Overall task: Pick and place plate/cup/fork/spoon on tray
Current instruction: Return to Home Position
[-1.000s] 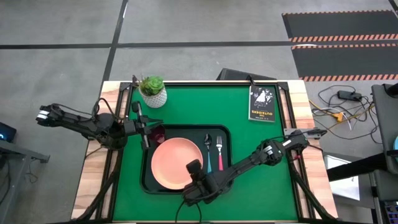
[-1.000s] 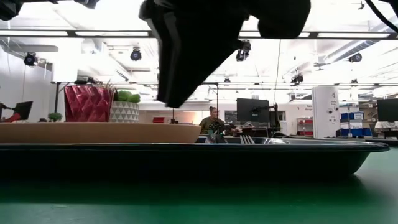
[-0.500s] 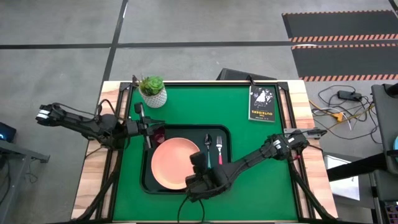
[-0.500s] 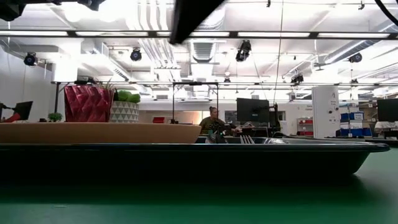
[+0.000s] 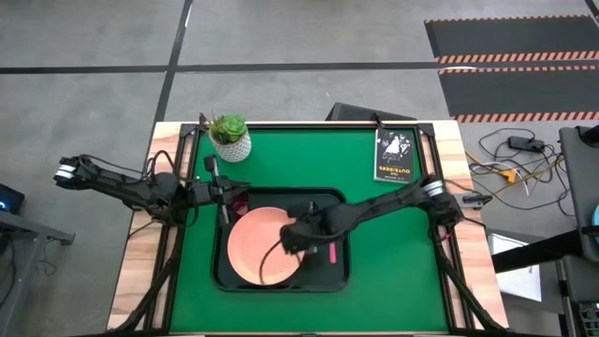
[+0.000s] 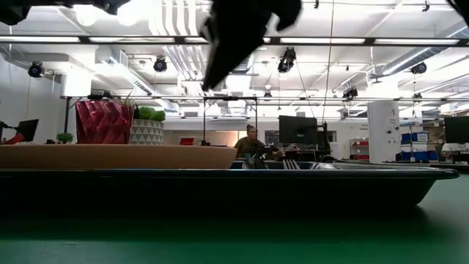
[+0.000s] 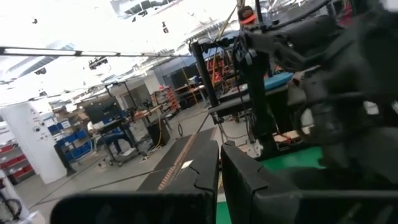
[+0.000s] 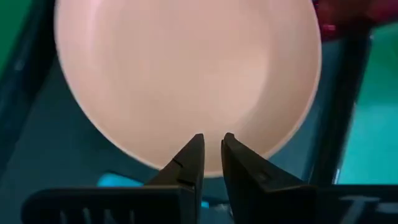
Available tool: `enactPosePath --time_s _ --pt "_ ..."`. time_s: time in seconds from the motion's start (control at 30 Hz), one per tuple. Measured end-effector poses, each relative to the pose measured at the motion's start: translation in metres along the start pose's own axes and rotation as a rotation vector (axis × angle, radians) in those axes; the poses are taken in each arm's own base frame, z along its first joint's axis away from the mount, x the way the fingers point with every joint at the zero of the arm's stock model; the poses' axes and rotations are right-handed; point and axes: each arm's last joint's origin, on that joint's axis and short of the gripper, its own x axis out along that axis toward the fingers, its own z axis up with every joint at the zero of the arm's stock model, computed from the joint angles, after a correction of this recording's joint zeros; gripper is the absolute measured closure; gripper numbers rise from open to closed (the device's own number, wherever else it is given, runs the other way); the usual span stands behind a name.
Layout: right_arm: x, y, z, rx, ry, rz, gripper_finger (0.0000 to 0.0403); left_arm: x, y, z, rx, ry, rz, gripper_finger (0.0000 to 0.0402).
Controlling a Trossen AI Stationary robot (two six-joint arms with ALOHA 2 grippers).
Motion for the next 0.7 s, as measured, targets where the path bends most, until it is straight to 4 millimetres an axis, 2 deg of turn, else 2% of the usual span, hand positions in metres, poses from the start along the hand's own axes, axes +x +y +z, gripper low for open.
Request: enactPosePath --time_s 0.1,0.33,0.7 --pt "-0.004 -0.006 -0.022 0.023 -0.053 -0.017 0.0359 0.0 0.0 -0.002 0.006 0.02 0.01 0.0402" --pt "-0.026 -0.014 -0.077 0.021 -0.306 -0.1 0.036 0.001 0.0 -0.002 0.044 0.016 0.02 0.0402" --pt "-0.073 -0.023 -0.165 0.071 -0.567 -0.238 0.036 0.001 -0.002 -0.007 0.108 0.061 0.017 0.0402"
